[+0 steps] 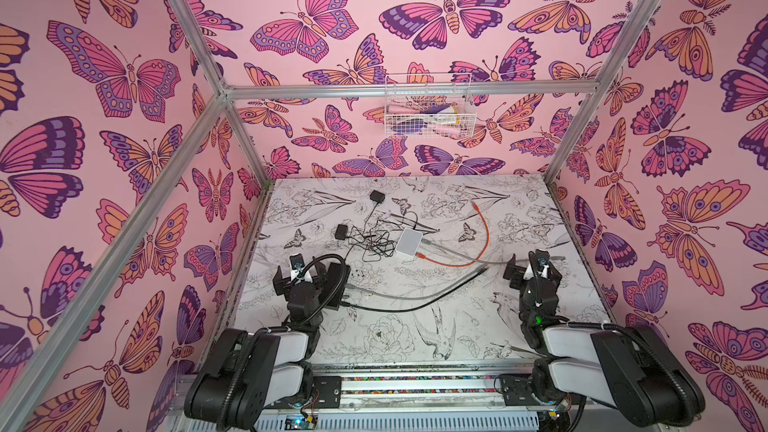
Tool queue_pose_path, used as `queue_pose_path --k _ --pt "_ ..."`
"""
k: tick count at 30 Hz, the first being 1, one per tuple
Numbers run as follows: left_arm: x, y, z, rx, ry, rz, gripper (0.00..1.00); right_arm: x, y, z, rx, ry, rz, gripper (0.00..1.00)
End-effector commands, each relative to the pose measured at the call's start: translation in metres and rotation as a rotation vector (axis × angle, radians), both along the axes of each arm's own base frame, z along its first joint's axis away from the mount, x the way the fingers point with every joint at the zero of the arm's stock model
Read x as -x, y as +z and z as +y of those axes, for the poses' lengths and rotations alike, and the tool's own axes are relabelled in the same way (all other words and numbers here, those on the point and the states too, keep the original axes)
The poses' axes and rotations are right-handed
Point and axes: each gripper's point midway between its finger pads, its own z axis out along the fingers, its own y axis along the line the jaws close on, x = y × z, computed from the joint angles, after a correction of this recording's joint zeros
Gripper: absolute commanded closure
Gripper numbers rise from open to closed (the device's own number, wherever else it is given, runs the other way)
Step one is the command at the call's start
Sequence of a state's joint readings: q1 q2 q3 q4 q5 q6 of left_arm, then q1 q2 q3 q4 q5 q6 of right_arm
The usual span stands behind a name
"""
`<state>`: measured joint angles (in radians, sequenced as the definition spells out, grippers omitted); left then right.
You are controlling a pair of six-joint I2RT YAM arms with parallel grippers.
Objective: Insert the plug into the switch port
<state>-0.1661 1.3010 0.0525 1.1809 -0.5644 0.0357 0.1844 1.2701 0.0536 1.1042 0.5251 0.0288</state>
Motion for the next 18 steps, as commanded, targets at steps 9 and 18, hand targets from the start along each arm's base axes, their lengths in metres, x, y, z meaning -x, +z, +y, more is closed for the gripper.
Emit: queue_pose_path --k 9,18 --pt "-0.015 0.002 -0.004 0.035 -0.029 -0.071 0.01 -0.016 0.028 -0.003 -0.037 -0.03 -0.092 0.01" --pt "-0.017 0.002 -0.021 0.0 -0.122 -0.054 0.01 -0.022 0.025 -0.003 -0.043 -0.006 -0.079 0.01"
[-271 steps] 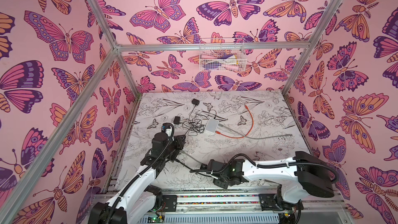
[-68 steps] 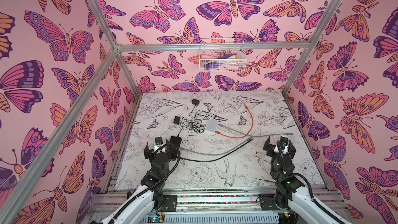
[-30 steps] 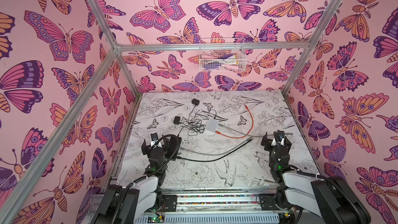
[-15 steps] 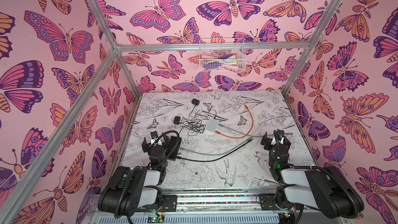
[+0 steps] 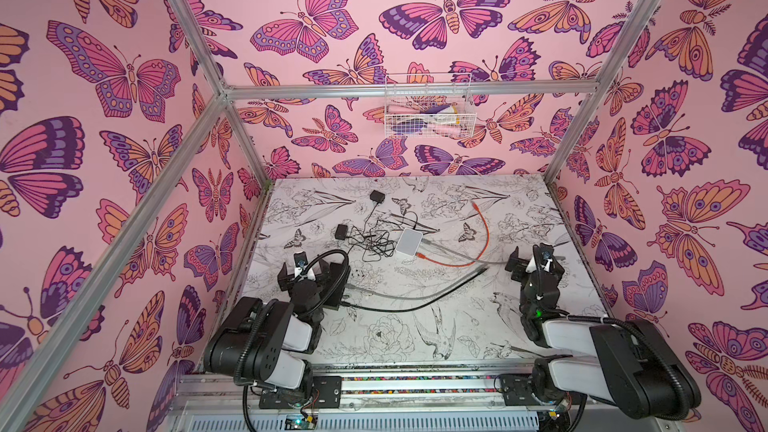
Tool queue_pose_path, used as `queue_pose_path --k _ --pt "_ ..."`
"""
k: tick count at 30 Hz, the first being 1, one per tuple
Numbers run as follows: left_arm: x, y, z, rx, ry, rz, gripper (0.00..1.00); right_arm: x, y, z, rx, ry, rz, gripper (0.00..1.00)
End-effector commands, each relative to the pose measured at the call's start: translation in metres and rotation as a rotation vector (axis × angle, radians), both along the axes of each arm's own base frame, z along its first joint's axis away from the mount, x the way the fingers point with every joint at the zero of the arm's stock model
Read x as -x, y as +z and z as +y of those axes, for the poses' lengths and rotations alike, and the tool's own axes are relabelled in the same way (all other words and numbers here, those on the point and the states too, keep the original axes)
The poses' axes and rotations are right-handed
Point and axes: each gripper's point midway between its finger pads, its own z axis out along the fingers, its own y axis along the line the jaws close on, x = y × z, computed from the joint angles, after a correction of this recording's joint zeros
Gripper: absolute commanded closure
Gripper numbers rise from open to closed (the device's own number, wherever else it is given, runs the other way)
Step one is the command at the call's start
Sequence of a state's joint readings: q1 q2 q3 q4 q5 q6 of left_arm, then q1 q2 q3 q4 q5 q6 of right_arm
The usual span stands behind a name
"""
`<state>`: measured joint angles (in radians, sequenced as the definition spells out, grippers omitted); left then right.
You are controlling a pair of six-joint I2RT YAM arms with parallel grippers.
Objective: Insert the plug into the switch port
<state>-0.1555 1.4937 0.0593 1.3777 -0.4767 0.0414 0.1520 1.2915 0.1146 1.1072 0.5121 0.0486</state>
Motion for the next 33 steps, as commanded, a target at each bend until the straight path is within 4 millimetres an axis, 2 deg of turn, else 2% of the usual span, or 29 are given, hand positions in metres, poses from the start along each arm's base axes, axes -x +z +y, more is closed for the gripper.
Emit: queue_pose_path --k 1,8,13,16,21,26,33 --pt "-0.005 0.012 -0.012 -0.019 -0.063 -0.042 0.01 -0.007 0.008 0.004 -0.011 0.027 -0.032 0.01" --pt "-0.014 0.008 -0.042 -0.11 -0.182 -0.006 0.01 -0.005 0.009 0.013 0.004 0.085 -0.053 0.01" --pt "-0.015 0.007 -0.056 -0.157 -0.234 0.007 0.01 -0.007 0.011 0.029 0.041 0.159 -0.038 0.01" --pt "-0.015 0.006 -0.063 -0.178 -0.264 0.012 0.01 -0.006 0.012 0.032 0.04 0.174 -0.031 0.01" --pt "-0.015 0.005 -0.064 -0.183 -0.269 0.015 0.01 -0.011 0.008 0.034 0.049 0.182 -0.01 0.01" --pt "-0.015 0.003 -0.07 -0.199 -0.296 0.021 0.01 -0.024 -0.01 0.031 0.064 0.154 -0.013 0.01" --pt "-0.015 0.002 -0.073 -0.205 -0.308 0.025 0.01 -0.022 -0.014 0.052 0.106 0.278 0.001 0.01"
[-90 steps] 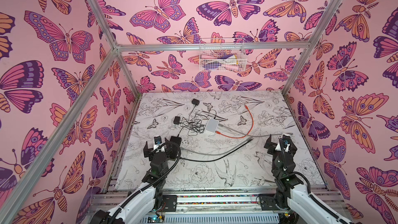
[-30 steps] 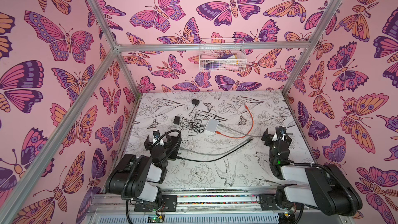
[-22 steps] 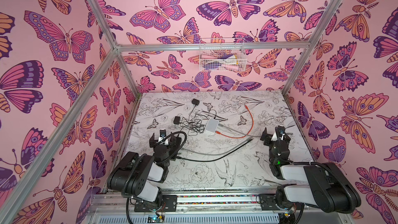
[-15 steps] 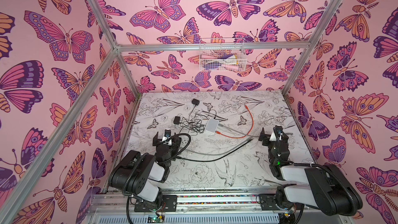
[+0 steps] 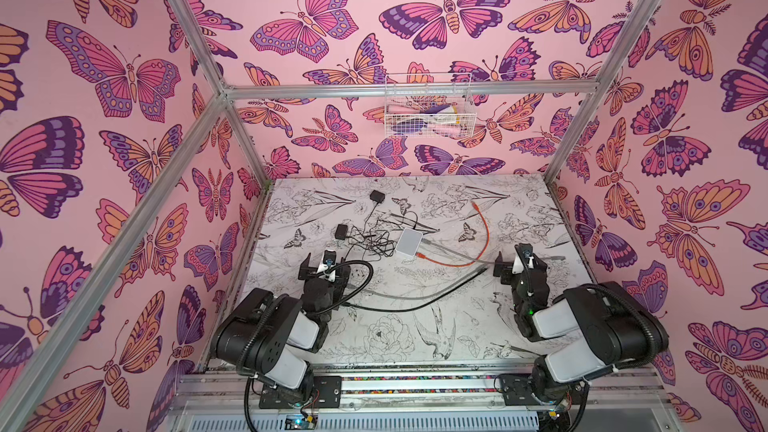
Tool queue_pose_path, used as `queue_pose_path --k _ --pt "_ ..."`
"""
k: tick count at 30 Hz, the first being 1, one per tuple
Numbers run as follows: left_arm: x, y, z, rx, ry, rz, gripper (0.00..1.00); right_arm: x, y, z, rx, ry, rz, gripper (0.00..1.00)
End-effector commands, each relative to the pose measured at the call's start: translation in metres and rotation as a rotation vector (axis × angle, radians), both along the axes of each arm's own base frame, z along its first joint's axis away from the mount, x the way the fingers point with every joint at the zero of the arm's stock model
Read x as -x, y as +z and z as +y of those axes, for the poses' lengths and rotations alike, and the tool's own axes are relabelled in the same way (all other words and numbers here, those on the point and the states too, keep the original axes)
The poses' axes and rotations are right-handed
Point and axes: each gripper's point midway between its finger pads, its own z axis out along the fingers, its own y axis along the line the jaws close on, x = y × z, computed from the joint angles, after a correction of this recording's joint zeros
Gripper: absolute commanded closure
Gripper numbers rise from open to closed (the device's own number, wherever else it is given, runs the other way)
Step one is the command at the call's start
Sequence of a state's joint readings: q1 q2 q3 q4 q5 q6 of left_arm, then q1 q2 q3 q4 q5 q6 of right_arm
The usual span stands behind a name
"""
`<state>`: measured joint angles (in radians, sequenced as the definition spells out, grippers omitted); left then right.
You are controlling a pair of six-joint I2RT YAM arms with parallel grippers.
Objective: Insert the plug into the switch port
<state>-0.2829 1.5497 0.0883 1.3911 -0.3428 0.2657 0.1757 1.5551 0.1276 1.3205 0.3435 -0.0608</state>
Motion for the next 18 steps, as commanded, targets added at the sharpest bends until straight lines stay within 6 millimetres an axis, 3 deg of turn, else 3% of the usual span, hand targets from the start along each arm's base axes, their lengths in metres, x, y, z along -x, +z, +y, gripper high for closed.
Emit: queue_pose_path --k 1,18 --pt "-0.0038 0.0085 -0.0062 0.002 -0.024 -0.034 0.01 -0.0014 0.0166 0.0169 0.019 0.089 -0.073 0.01" --pt "-0.0071 0.0094 -0.005 0.01 -0.018 -0.037 0.01 -0.0024 0.0174 0.0236 0.028 0.128 -0.074 0.01"
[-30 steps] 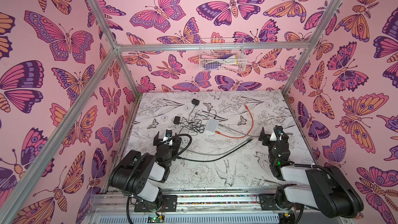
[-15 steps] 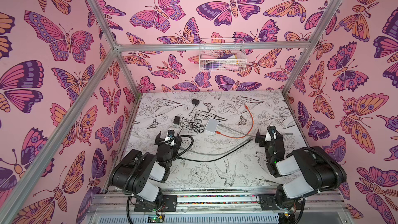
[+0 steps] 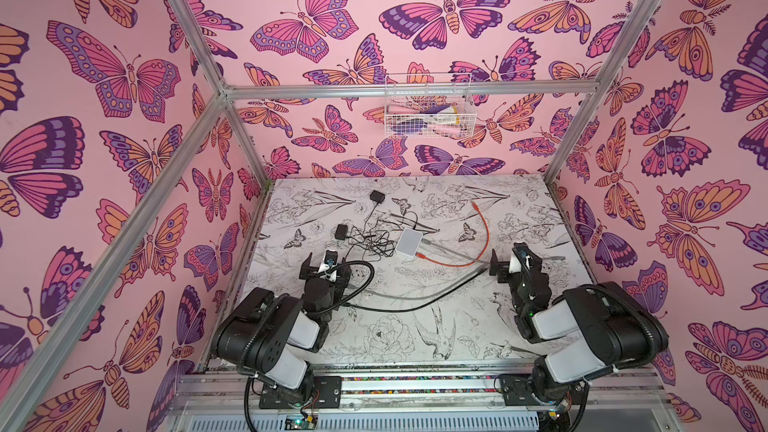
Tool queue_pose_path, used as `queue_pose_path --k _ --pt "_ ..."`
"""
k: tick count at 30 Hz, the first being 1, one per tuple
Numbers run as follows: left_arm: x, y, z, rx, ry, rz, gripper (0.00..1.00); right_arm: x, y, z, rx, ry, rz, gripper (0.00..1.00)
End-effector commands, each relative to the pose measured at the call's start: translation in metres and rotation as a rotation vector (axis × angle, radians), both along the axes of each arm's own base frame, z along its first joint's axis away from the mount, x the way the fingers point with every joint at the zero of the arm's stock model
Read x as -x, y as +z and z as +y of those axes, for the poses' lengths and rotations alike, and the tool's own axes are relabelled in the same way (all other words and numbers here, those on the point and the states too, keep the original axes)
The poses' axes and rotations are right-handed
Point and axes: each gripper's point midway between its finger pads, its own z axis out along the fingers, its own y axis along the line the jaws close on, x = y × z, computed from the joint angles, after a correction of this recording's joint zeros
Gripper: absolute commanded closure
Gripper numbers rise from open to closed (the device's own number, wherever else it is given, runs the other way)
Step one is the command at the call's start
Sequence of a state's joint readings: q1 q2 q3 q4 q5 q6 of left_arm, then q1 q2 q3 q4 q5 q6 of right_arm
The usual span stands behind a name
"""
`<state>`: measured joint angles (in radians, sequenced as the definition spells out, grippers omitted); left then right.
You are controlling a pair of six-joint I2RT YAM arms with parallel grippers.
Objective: Insert the plug into the switch port
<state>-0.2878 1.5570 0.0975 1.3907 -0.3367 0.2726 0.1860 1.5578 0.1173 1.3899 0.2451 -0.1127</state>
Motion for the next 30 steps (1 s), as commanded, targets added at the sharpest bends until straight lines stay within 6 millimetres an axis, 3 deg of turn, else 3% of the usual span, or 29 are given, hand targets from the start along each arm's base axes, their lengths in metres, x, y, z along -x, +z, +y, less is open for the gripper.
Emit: queue_pose_path --k 1,6,9,18,30 --pt "-0.006 0.009 0.0 0.018 0.0 -0.036 0.01 -0.001 0.006 0.002 0.001 0.008 -0.028 0.01" --pt "-0.007 0.007 0.006 0.051 0.016 -0.032 0.01 -0.006 0.007 -0.008 -0.015 -0.062 -0.021 0.01" --pt "-0.011 -0.006 0.019 0.141 0.018 0.003 0.02 -0.009 0.005 -0.011 -0.02 -0.089 -0.006 0.01" --pt "-0.016 -0.006 0.021 0.141 0.017 0.003 0.01 -0.012 0.002 -0.015 -0.025 -0.11 0.01 0.01" --pt "-0.025 -0.007 0.029 0.162 0.055 0.033 0.01 -0.038 -0.009 -0.045 -0.099 -0.238 0.165 0.01"
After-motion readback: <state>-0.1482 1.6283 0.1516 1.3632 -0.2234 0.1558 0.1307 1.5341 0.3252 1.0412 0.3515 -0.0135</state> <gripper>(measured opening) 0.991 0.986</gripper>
